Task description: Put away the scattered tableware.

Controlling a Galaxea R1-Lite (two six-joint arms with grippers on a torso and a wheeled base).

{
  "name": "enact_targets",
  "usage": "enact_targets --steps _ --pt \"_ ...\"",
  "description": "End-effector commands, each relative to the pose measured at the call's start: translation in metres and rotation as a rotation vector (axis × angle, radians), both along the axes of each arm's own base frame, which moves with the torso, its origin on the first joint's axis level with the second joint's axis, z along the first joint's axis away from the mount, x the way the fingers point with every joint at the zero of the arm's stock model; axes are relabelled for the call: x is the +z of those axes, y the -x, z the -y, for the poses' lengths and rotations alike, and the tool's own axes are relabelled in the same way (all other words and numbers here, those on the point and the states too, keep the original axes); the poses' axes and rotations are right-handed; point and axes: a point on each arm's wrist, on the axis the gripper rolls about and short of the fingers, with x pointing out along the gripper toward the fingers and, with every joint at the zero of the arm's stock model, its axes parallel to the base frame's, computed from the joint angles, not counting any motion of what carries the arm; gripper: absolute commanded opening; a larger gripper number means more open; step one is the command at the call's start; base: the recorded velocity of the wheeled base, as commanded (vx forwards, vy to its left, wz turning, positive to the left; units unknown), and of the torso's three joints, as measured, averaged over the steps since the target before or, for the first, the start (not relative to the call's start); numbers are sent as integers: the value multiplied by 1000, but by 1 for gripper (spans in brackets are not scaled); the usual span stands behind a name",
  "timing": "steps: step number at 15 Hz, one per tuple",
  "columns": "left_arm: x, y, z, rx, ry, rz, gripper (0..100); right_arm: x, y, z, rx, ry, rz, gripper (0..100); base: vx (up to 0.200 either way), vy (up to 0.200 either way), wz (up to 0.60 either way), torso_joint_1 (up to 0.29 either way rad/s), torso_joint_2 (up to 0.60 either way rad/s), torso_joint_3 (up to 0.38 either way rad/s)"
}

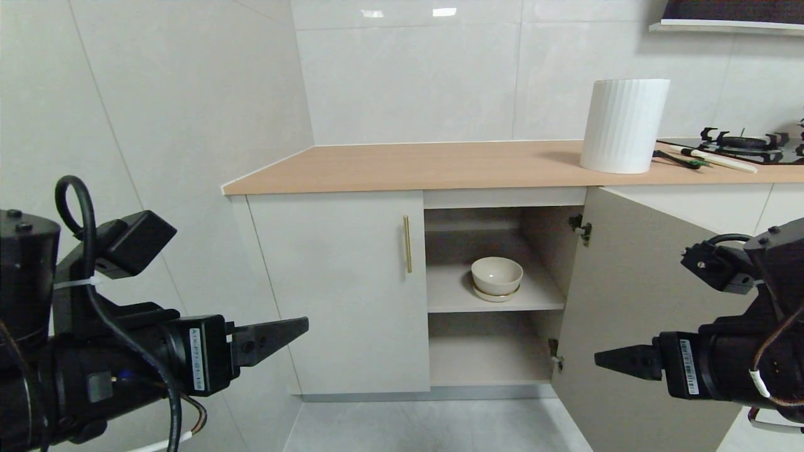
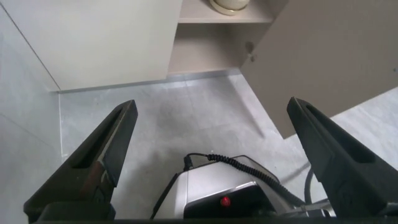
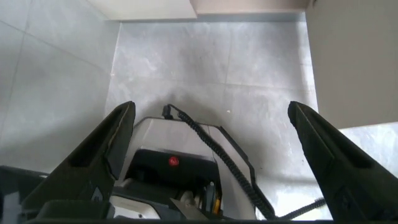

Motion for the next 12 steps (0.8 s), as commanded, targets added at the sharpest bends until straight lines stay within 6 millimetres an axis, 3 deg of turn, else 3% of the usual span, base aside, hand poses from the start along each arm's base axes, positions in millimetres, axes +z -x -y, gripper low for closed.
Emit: enact_targets --steps 1,3,12 --pt "-1 -1 0 0 -2 -3 100 -3 3 2 -1 4 -3 100 0 0 0 0 0 0" --pt "-2 -2 1 0 -6 -9 100 0 4 3 -3 -1 6 100 0 0 0 0 0 0" --pt "-7 -3 2 -6 -26 -21 100 -11 8 9 -8 139 -64 100 0 -200 0 4 3 3"
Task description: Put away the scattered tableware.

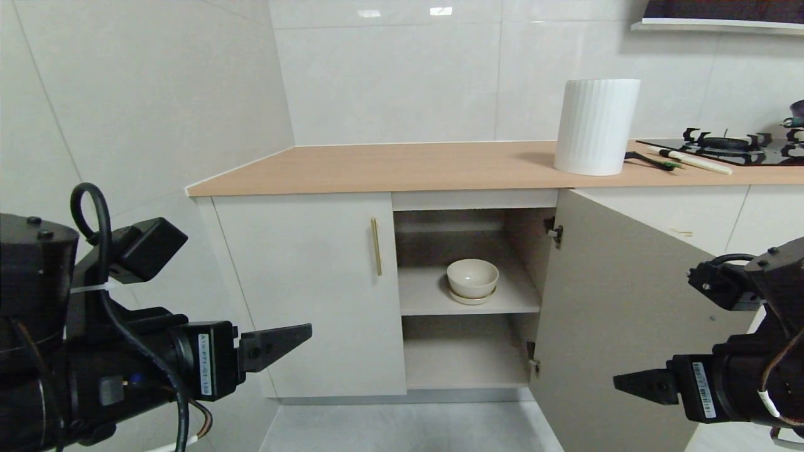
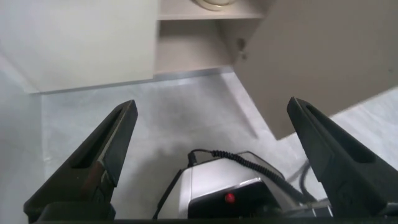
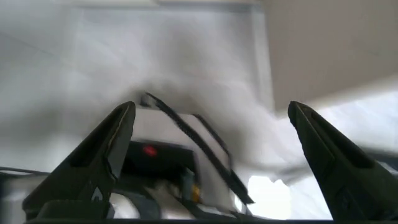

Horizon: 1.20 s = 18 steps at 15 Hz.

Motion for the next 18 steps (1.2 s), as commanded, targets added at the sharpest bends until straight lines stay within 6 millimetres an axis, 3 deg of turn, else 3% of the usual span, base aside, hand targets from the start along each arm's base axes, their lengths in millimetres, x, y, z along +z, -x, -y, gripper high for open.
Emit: enact_targets --steps 1,5,8,13,16,18 --pt "-1 -1 0 1 -1 -4 100 -1 0 0 1 27 -14 100 0 -200 0 2 2 7" --pt "-2 0 0 1 -2 -6 100 -6 -4 17 -40 127 -59 100 0 -200 0 0 8 2" --pt "-2 0 0 1 -2 -6 100 -1 -6 33 -111 199 -89 100 0 0 0 0 0 0" --pt "-1 -1 0 1 -2 -5 100 4 -23 84 -281 297 -99 100 0 0 0 0 0 0" --pt "-1 -2 1 5 5 -1 100 -2 -42 95 -343 280 -81 100 0 0 0 0 0 0" --pt "0 -3 1 8 14 10 100 -22 -70 98 -378 240 -74 100 0 0 0 0 0 0"
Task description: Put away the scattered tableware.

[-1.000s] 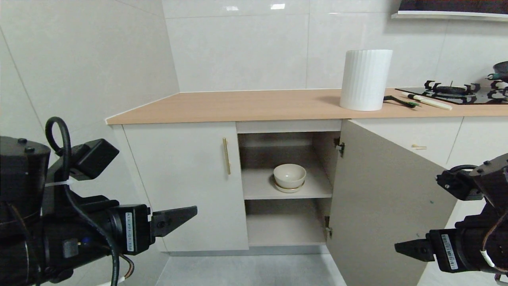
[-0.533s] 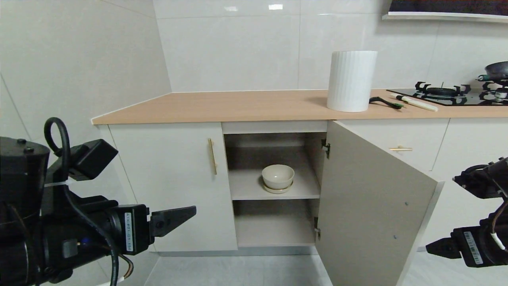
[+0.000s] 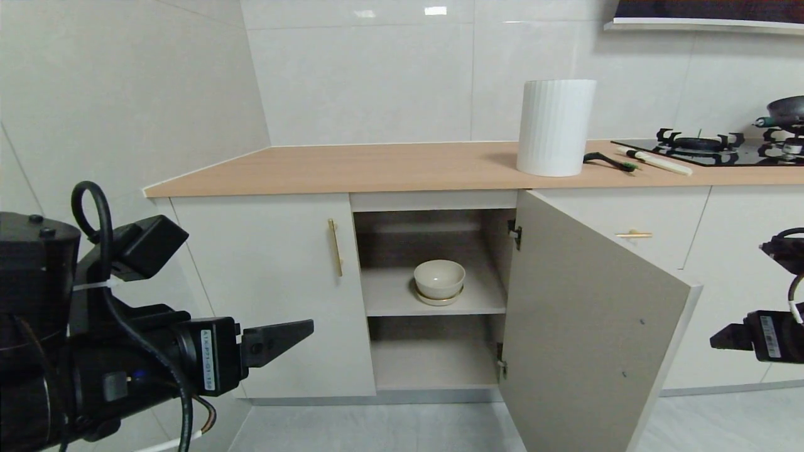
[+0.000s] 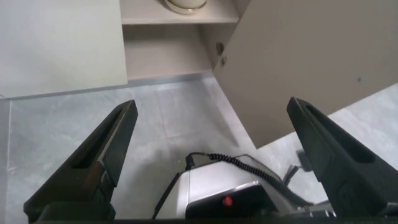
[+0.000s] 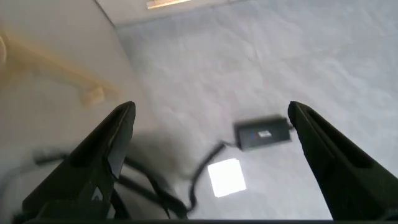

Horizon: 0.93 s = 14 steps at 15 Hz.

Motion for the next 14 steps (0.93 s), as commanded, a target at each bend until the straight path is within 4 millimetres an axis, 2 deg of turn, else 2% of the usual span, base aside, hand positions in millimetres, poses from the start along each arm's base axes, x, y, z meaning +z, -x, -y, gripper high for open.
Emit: enact_targets --steps 1,3,8,12,14 --pt "0 -1 0 1 1 -2 100 -27 -27 3 -36 -53 -44 100 0 0 0 0 0 0" --pt "0 -1 0 4 8 9 100 -38 -40 0 -23 -157 -34 100 0 0 0 0 0 0" --pt "4 -1 0 8 25 40 100 -46 -48 -5 34 -264 -50 100 0 0 0 0 0 0" --pt "4 -2 -1 11 28 47 100 -49 -50 -50 191 -317 -76 100 0 0 0 0 0 0" --pt "4 -2 -1 12 26 45 100 -57 -61 -79 285 -315 -75 100 0 0 0 0 0 0"
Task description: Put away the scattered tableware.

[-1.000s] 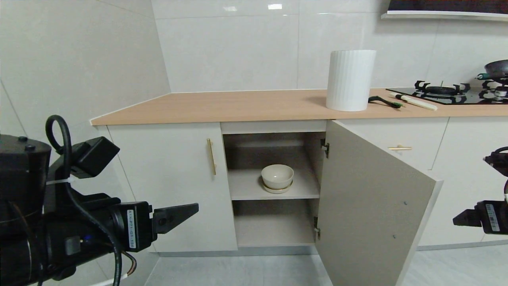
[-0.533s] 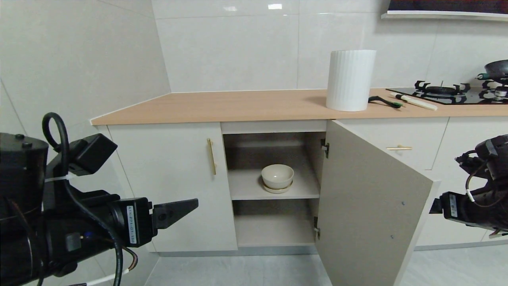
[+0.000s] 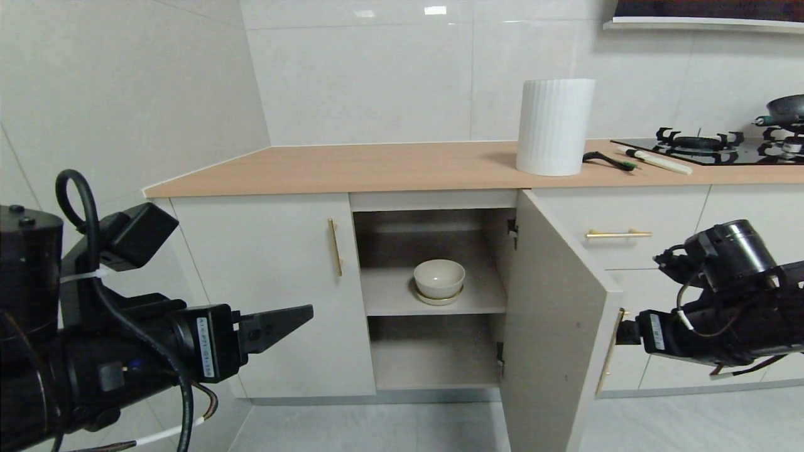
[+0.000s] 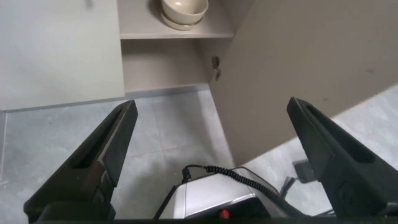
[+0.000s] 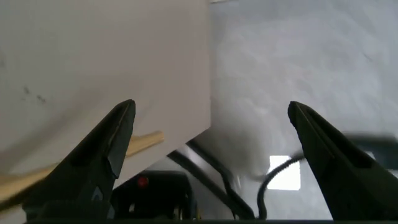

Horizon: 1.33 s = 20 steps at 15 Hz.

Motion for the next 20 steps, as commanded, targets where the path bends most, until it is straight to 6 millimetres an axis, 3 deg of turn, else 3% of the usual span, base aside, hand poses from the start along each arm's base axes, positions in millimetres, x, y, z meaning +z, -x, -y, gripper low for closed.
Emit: enact_targets --steps 1,5,9,16,20 --pt "-1 -1 0 2 -2 -3 100 -12 -13 -33 100 0 -2 100 0 0 0 0 0 0" --pt "-2 -1 0 6 -6 -8 100 -23 -41 -83 200 -21 21 100 0 0 0 0 0 0" --pt "-1 -1 0 7 -5 -5 100 -27 -56 -111 254 -34 40 100 0 0 0 0 0 0" --pt "-2 -2 -1 17 -8 -9 100 -35 -72 -148 285 -104 103 100 0 0 0 0 0 0" --pt "-4 -4 0 25 -19 -15 100 -40 -78 -150 263 -112 105 100 0 0 0 0 0 0"
